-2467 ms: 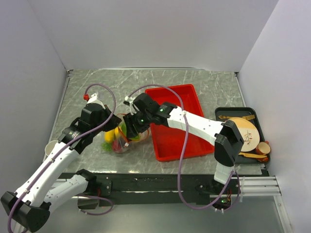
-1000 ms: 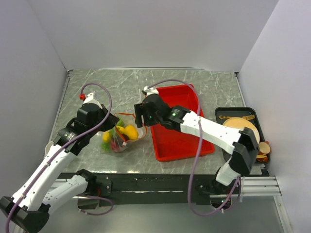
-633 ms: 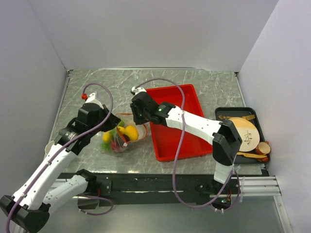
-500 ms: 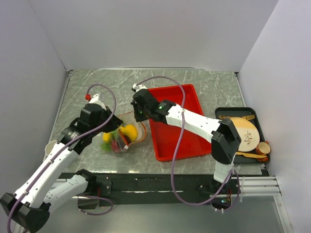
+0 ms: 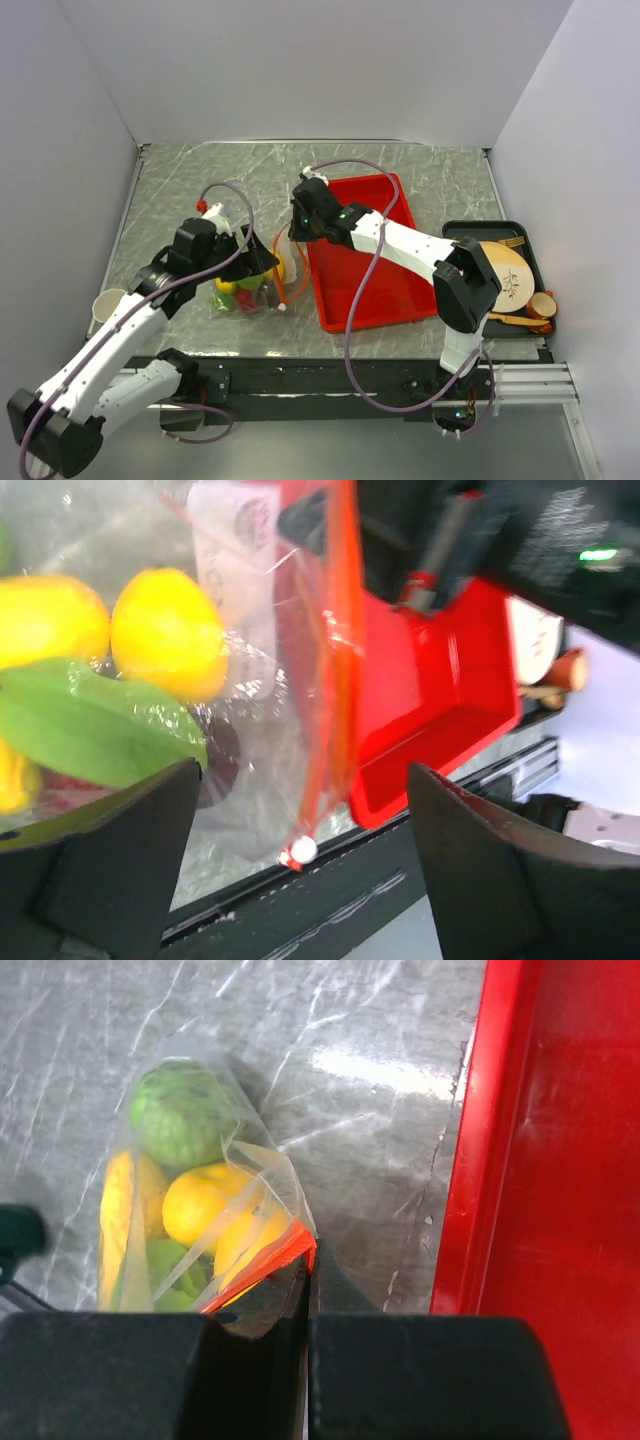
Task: Place the food in the zip-top bag and seal the zipper
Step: Zip the zipper food storage bag at the center of the board.
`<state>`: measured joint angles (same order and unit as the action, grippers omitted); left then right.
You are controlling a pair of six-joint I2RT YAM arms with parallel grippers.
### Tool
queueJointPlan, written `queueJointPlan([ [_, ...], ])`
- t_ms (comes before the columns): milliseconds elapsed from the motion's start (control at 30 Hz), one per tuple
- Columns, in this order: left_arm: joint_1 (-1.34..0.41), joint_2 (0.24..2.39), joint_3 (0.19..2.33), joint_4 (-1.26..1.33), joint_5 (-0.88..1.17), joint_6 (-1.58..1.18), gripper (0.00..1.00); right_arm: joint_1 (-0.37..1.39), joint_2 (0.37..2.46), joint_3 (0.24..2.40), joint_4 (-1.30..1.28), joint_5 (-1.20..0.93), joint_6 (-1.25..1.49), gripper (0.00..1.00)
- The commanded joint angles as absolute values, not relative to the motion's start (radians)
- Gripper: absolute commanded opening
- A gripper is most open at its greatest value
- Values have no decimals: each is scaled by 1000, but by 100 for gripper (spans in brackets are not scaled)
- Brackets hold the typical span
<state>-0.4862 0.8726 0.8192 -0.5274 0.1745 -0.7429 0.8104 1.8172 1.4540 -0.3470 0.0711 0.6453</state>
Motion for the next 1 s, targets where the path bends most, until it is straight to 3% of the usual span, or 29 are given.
queueJointPlan([
  [0, -489, 730, 787, -499, 115, -816, 92, 804, 1836, 1520, -363, 162, 710, 0],
  [233, -489, 552, 640, -509, 98, -1043, 87, 795, 1807, 1460, -296, 176, 802, 0],
  [600, -508, 460, 496, -483, 192, -1130, 81, 775, 1818, 1491, -310, 163, 819, 0],
  [967, -606, 577, 473, -387, 135, -1106, 78, 730, 1818, 1499, -298, 104, 827, 0],
])
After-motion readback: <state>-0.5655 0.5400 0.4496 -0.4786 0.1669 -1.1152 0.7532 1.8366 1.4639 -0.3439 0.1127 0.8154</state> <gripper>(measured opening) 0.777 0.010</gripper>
